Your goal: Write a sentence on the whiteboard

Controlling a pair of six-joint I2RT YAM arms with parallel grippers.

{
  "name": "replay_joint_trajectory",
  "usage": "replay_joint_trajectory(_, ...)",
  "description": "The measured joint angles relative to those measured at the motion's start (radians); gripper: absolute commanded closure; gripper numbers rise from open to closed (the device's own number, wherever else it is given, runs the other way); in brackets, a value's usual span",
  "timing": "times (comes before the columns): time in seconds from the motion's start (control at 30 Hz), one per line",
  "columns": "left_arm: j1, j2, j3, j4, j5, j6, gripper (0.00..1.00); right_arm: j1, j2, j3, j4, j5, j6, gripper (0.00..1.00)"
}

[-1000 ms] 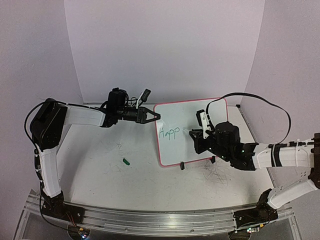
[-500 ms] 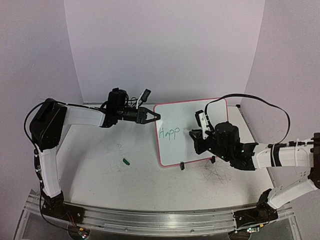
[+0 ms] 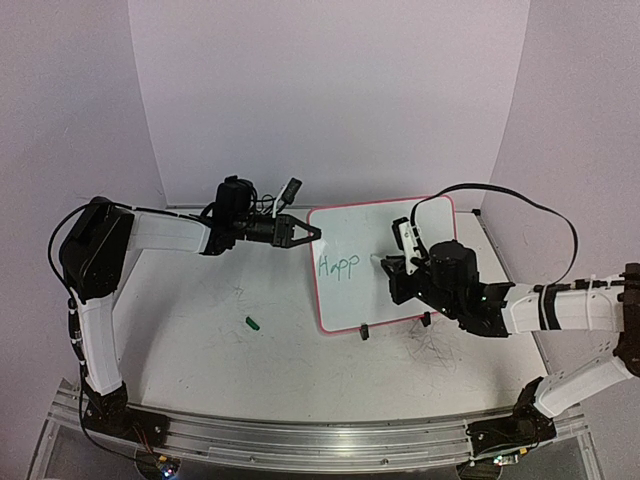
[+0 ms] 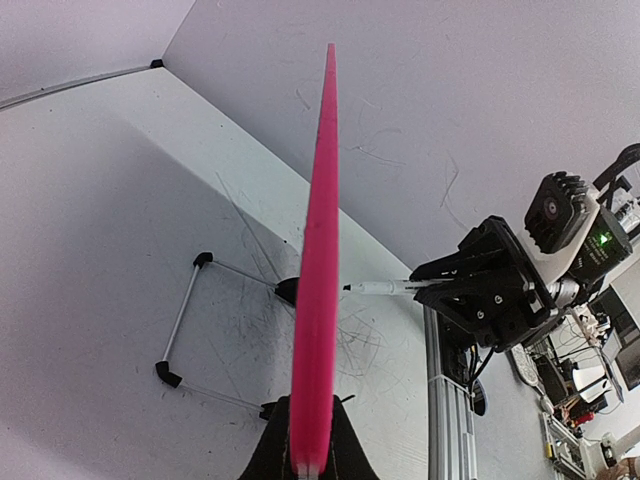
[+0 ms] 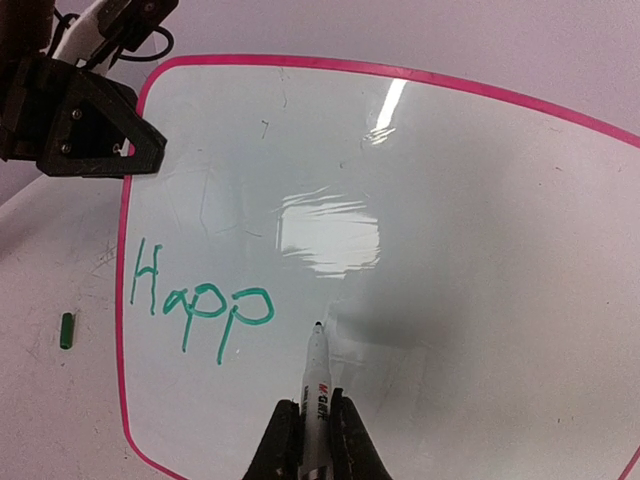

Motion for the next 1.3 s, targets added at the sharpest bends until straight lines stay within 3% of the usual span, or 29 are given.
replay_joint_trajectory(0.9, 0.000, 0.000, 0.000, -0.001, -0.003, -0.002, 1.00, 0.001, 0.102, 0.065, 0.037, -0.003, 0.013, 1.00)
replay_joint_trajectory(1.3, -0.001, 0.000, 0.000, 0.000, -0.004, -0.001, 1.00, 0.001, 0.052, 0.064, 0.013, -0.015, 0.024, 1.00)
